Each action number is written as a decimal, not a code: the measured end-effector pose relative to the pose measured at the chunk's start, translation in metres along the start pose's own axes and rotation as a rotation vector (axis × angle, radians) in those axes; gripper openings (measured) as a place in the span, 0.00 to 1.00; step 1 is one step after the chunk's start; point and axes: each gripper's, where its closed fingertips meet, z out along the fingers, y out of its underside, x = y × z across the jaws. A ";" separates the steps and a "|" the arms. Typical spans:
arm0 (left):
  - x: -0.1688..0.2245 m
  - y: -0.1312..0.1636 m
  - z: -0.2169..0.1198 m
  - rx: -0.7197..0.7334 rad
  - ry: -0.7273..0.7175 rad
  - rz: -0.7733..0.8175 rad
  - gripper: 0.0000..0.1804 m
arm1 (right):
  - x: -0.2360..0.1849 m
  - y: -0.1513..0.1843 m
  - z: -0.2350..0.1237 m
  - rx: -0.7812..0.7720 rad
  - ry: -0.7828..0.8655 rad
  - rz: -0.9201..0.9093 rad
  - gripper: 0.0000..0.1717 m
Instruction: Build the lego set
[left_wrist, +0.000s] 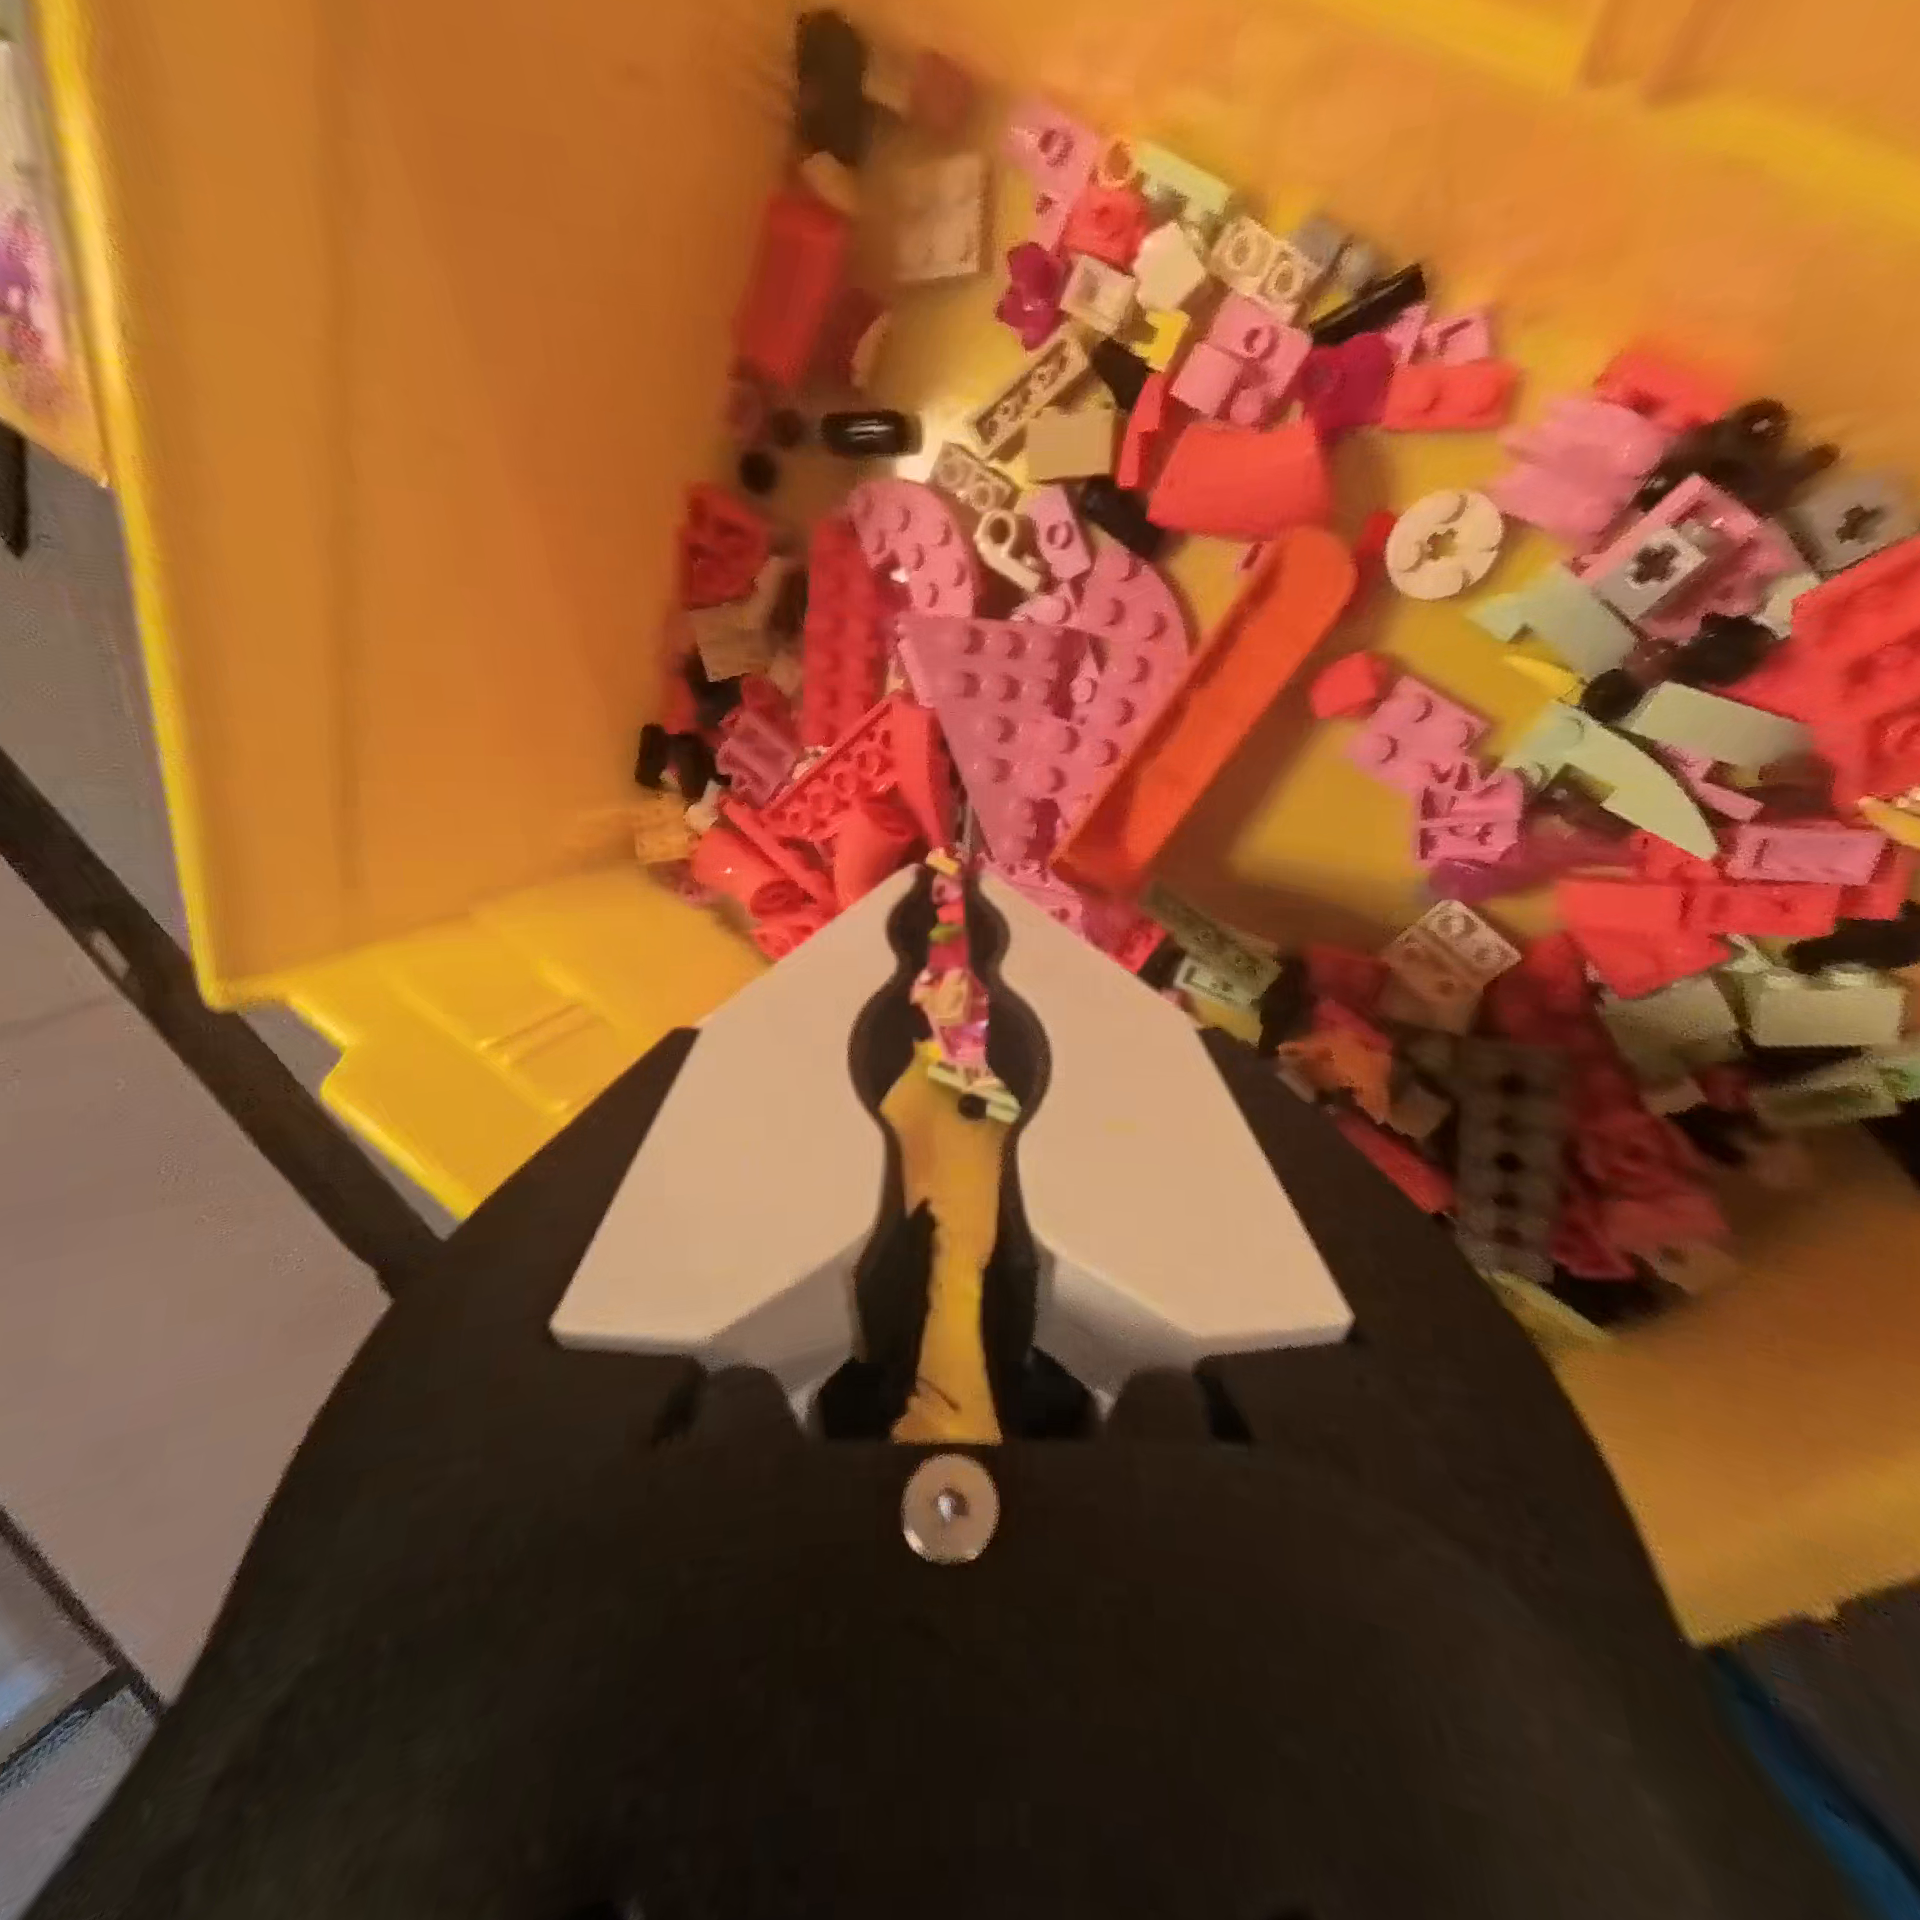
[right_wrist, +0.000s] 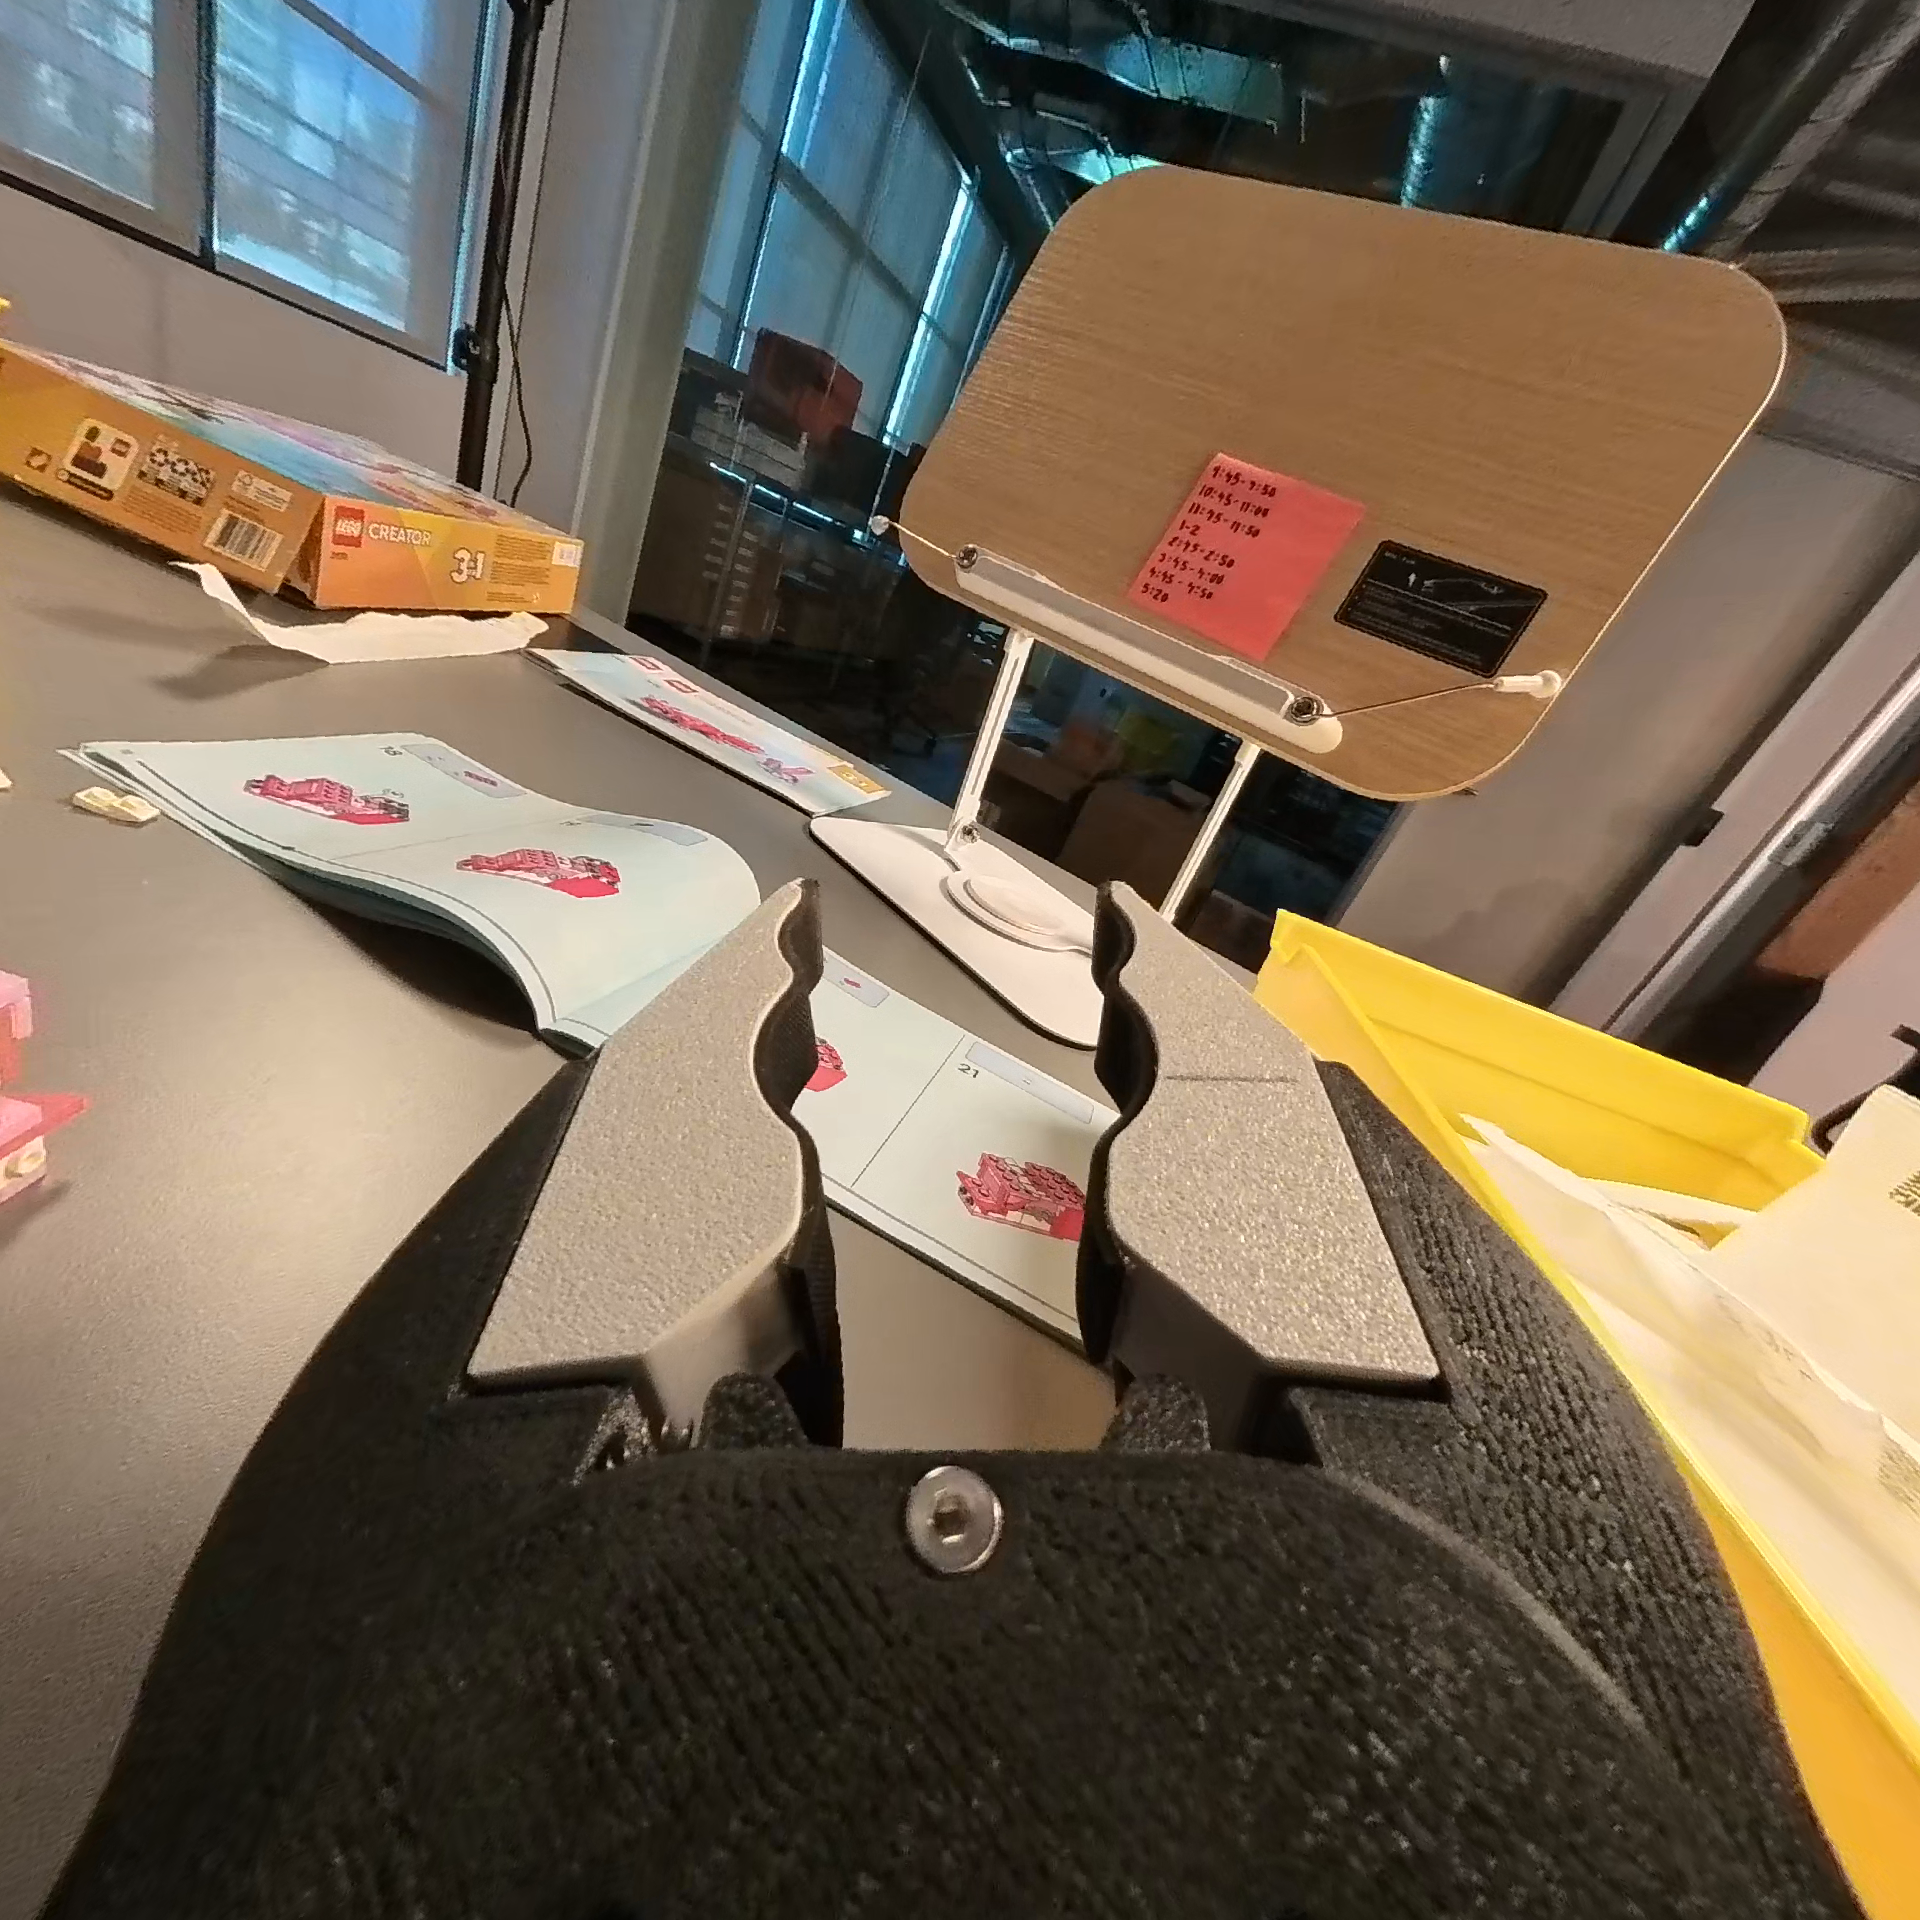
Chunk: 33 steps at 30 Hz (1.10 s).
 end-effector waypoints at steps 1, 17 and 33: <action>0.001 0.002 -0.004 -0.003 0.029 -0.028 0.06 | 0.000 0.000 0.000 0.001 0.000 0.003 0.30; 0.103 0.004 -0.036 0.038 0.609 -0.022 0.23 | -0.002 -0.005 -0.002 0.036 -0.037 0.070 0.29; 0.094 0.011 -0.007 -0.063 0.382 0.106 0.66 | -0.003 -0.012 -0.005 0.078 -0.068 0.128 0.31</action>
